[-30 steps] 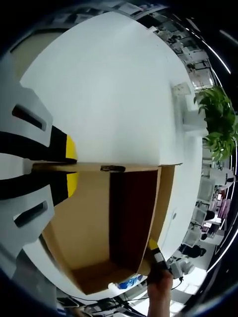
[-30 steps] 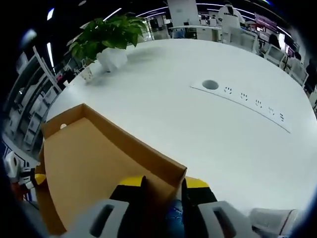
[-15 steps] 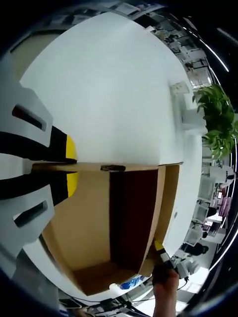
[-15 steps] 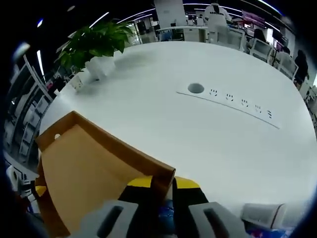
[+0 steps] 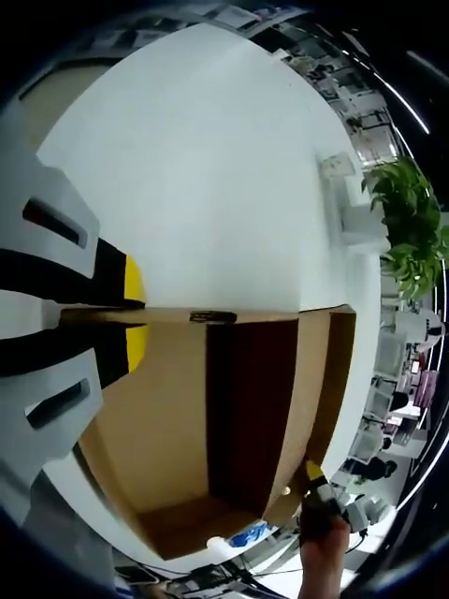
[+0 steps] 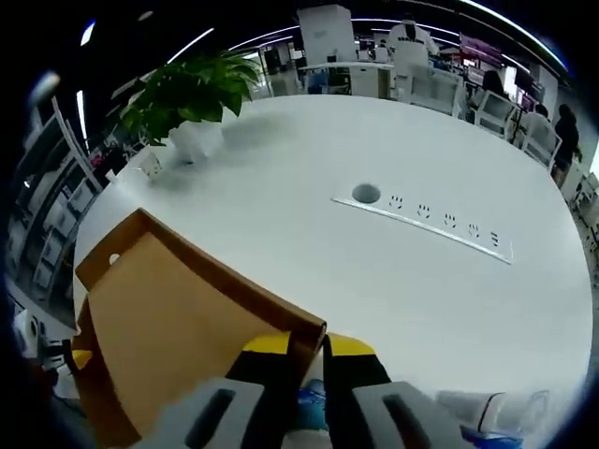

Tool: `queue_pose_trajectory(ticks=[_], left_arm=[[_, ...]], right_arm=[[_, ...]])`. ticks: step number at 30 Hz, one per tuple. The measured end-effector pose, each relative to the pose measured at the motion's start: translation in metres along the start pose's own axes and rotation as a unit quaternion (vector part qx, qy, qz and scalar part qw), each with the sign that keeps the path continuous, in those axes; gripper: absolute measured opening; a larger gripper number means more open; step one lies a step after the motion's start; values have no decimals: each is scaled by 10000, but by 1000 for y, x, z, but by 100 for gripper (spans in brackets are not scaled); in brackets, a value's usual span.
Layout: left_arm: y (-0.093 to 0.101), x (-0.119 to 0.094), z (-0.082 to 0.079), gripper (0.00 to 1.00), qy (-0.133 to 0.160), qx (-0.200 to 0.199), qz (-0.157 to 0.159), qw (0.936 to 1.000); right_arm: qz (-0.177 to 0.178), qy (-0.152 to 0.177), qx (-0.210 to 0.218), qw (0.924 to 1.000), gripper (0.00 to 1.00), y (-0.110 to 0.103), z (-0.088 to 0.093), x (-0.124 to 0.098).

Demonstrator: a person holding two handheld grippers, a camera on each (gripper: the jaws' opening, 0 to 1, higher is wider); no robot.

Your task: Operate the shoe box by opening the lid, removing the specified soft item, and placing it in the target area until the item is outside and the box remains undamaged.

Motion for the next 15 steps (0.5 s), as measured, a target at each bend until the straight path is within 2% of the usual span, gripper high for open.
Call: queue_pose_trajectory(ticks=[15], left_arm=[[1, -1, 0, 4, 77, 5, -81, 9999]], right_arm=[[230, 392, -262, 9986, 5, 0, -23, -36]])
Point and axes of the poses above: the point that each gripper's makers call its tool centre point, and the gripper's own axes: x roughly forward along the fingers, y roughly to its right, z roughly out of its underside, the point moved 3 cm from there along -x, roughly backward along the fingers, and after that the axes turned 14 degrees about -x, right-handed, at the moved point
